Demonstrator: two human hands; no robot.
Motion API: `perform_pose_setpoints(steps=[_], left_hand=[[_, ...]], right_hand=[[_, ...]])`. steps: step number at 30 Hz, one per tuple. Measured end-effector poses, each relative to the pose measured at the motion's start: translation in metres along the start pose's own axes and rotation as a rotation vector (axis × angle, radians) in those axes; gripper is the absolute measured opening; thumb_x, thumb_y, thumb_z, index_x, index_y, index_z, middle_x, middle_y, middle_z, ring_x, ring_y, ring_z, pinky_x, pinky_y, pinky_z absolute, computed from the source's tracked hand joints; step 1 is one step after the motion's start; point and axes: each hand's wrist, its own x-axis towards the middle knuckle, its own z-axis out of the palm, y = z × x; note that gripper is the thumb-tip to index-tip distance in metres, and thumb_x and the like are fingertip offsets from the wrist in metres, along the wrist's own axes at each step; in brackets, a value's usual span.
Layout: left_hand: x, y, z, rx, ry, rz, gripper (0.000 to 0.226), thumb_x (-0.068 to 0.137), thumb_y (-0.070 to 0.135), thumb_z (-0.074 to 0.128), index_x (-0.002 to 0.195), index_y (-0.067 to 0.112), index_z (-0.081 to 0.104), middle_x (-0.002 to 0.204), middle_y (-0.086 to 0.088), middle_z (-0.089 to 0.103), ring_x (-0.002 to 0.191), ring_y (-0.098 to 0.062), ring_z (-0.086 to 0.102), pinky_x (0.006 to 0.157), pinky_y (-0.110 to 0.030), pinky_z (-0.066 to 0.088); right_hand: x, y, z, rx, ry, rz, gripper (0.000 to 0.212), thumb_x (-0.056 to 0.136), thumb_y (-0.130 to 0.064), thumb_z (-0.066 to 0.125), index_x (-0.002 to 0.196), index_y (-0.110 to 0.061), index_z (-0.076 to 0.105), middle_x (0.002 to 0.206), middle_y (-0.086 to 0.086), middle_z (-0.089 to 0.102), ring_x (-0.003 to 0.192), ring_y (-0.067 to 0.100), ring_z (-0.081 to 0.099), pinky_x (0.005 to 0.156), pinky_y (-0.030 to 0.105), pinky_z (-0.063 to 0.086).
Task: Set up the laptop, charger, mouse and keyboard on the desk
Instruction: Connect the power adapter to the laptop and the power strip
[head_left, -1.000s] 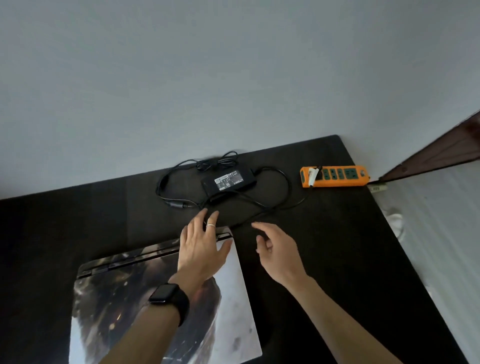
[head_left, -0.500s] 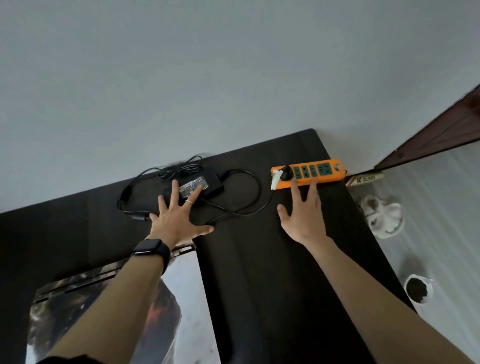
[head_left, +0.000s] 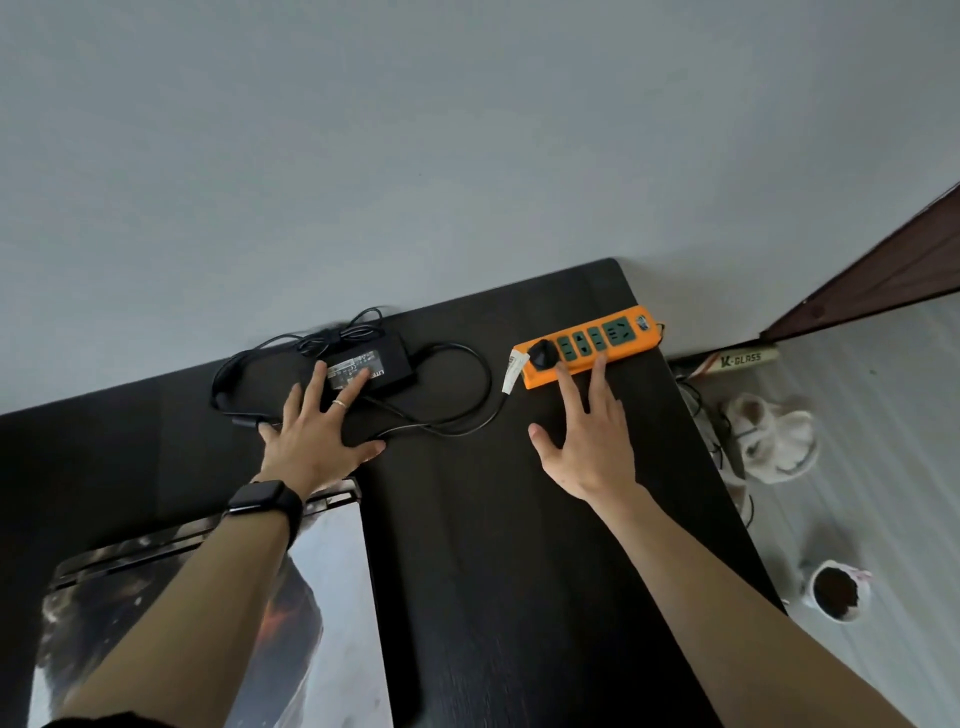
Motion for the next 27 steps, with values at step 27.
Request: perform_pose_setpoints(steps=[27], left_hand=[[-0.334, -0.175, 0.104, -0.591, 0.033, -0.872, 0.09, 0.074, 0.07, 0.065, 0.148, 0.048, 0.02, 0.159, -0.015, 0.014, 0.143, -0.04, 0.022, 0.114, -0.055, 0.028]], right_hand=[[-0.274, -0.167, 0.05, 0.207, -0.486, -0.046, 0.099, 0.082, -0.039, 0.077, 0.157, -0.012, 0.018, 0.159, 0.005, 0.03, 0.144, 0.025, 0.033, 0.114, 0.034, 0.037]])
